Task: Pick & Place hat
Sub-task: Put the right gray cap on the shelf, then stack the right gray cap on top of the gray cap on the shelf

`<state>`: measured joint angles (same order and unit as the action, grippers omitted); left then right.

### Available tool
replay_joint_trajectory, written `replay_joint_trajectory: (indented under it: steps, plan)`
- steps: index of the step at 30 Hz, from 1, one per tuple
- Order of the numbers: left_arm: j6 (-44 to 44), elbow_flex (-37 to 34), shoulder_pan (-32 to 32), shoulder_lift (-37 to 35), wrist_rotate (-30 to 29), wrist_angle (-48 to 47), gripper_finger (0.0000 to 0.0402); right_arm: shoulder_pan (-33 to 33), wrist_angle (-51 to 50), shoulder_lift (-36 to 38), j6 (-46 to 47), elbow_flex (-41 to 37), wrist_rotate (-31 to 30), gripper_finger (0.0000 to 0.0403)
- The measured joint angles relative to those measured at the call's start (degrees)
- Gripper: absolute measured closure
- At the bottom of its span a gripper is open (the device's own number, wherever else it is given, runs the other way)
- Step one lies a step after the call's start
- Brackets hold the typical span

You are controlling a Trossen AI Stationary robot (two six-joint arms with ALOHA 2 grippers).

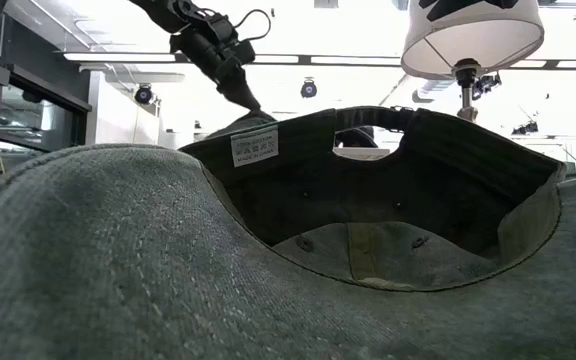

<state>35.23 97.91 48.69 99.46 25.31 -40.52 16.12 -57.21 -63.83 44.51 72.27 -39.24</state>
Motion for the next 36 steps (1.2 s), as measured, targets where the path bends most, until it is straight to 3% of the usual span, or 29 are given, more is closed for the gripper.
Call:
replay_joint_trajectory:
  steps: [25, 36]
  plan:
    - [-1.3, 0.0, 0.0, -5.2, -8.0, 0.4, 0.0174, 0.0, -0.4, 0.0, -0.1, 0.0, 0.5, 0.0269]
    - [-9.1, 0.0, -3.3, -10.7, -8.0, -0.5, 0.0174, 0.0, -0.4, 0.0, -1.6, 0.0, 0.9, 0.0269]
